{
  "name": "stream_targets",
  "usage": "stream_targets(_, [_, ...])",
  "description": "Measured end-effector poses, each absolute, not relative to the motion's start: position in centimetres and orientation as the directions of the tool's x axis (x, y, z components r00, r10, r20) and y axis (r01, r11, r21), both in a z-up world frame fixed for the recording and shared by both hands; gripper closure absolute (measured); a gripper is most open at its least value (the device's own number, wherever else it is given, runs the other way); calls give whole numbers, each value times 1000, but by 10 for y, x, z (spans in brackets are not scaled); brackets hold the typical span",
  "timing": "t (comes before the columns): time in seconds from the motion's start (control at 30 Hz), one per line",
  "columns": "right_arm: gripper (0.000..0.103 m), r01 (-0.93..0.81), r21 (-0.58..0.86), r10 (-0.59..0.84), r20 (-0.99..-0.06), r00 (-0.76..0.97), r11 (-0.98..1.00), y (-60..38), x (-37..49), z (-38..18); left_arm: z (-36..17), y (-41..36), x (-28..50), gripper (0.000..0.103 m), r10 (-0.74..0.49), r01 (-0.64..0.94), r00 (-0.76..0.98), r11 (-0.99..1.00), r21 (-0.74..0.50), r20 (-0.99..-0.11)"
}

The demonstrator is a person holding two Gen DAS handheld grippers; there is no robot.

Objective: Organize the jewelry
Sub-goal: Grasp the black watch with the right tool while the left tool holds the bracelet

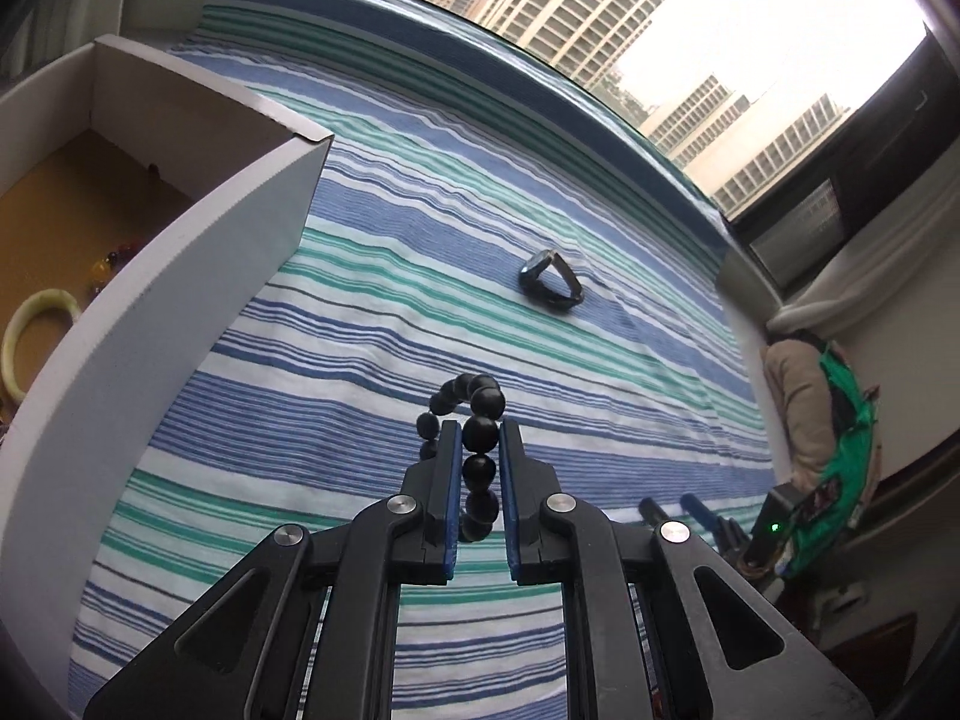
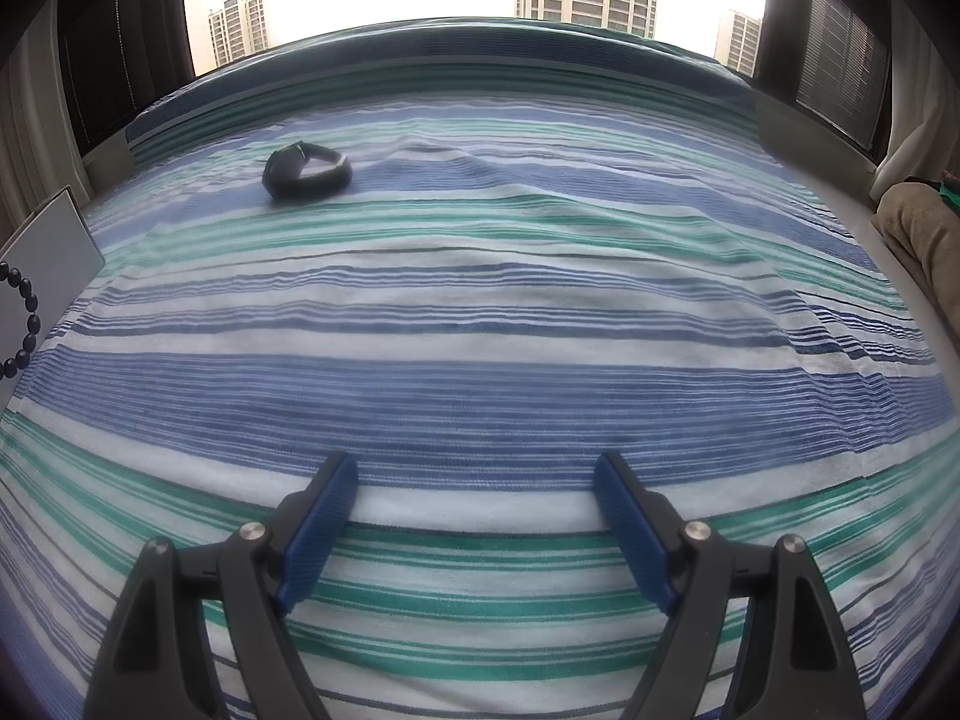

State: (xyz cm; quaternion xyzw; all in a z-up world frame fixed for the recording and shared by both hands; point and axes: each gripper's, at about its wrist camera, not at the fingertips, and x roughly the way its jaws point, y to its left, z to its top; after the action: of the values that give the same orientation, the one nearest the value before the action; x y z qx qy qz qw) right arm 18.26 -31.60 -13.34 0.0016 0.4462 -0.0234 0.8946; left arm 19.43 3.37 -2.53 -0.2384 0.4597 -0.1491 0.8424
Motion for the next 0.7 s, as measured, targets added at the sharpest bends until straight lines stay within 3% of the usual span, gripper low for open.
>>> stream_targets(0.37, [20, 43, -18, -40, -799, 600, 999, -316, 182, -133, -15, 46, 169, 94, -522, 57, 561, 798, -600, -642])
stream_targets(0.7, [20, 41, -18, -39, -812, 583, 999, -316, 182, -132, -2, 61, 130, 94, -481, 82, 589, 835, -544, -649])
